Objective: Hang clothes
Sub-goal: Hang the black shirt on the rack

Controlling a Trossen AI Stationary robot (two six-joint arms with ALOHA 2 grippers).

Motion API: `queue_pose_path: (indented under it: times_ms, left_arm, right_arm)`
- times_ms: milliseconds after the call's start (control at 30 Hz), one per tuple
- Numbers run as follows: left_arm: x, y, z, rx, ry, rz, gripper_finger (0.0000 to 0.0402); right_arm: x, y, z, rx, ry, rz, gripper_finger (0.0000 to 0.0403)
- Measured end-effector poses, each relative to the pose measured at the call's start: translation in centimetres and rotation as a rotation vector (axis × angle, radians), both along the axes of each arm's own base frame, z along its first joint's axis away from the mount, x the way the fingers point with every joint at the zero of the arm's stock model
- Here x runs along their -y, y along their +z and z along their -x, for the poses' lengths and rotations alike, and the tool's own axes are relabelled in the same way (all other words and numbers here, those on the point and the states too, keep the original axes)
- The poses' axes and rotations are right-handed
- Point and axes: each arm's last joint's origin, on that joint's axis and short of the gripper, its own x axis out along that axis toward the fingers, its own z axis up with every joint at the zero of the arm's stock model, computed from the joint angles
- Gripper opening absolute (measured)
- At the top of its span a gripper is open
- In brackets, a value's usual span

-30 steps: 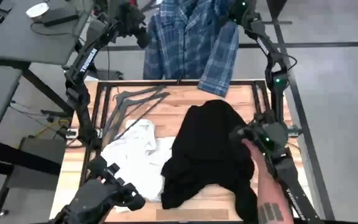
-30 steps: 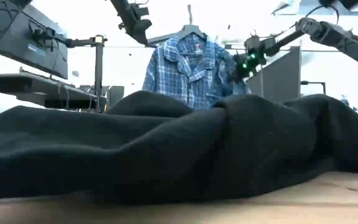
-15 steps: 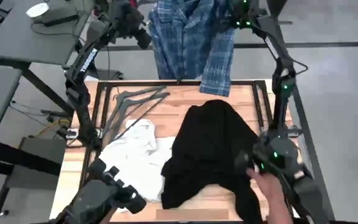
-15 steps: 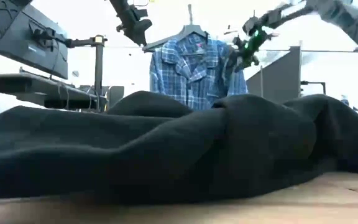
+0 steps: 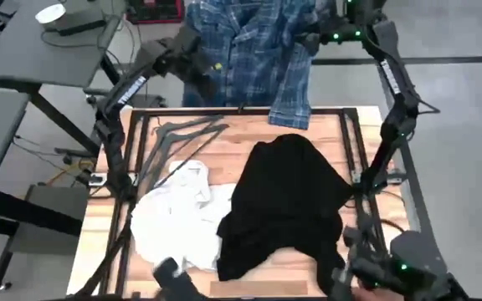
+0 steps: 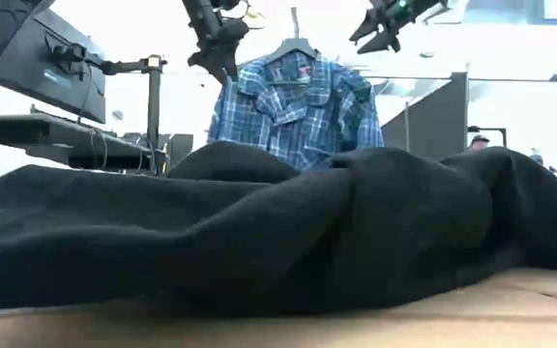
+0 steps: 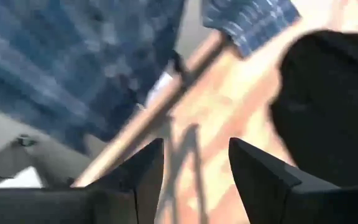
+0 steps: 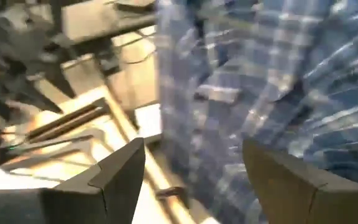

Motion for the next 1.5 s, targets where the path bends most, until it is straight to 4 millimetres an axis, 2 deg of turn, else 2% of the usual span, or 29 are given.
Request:
queue_pose_path:
  times_ms: [100,233,333,467,667,833,1067,1167,1333,1500]
  left_arm:
    - [2.2,-1.3,-1.5,-0.041,-0.052,0.033,0.0164]
    - [4.5,-2.6,-1.7,-0.032,-0.075,0.046,0.0164]
    - [5.6,-3.3,-0.1,0.010,-0.036,0.024,0.0164]
    - [6.8,-4.9,3.3,0.002,0.078,0.028,0.0164]
    - [8.4,-8.4,7.0,-0.077,0.146,0.088,0.0164]
    - [8.0,-12.2,8.1,-0.218,0.120,0.115,0.0164]
    - [6.4,-17.6,9.4,-0.350,0.140,0.169,0.0164]
    - [5.9,-19.3,9.8,-0.376,0.148,0.192,0.0164]
    - [5.4,-21.1,9.7,-0.336,0.117,0.234,0.0164]
    - [4.8,-22.7,9.4,-0.411,0.127,0.224,0.0164]
  right_arm:
    - [-1.1,-2.4,-0.6,-0.042,0.042,-0.075,0.0255]
    - [-3.2,-5.3,-0.7,-0.050,0.056,-0.134,0.0255]
    - [-5.0,-6.8,-0.6,0.006,0.050,-0.155,0.0255]
    - [-6.8,-8.0,-0.6,0.121,-0.003,-0.164,0.0255]
    - [-8.1,-9.7,-2.3,0.200,-0.019,-0.188,0.0255]
    - [-8.7,-11.3,-4.6,0.156,0.030,-0.246,0.0255]
    - [-10.1,-13.0,-7.3,0.104,0.094,-0.313,0.0255]
    - [-10.5,-13.2,-7.7,0.093,0.102,-0.314,0.0255]
    - [-10.6,-13.2,-7.7,0.091,0.104,-0.311,0.0255]
    - [-10.5,-13.2,-7.7,0.091,0.099,-0.316,0.0255]
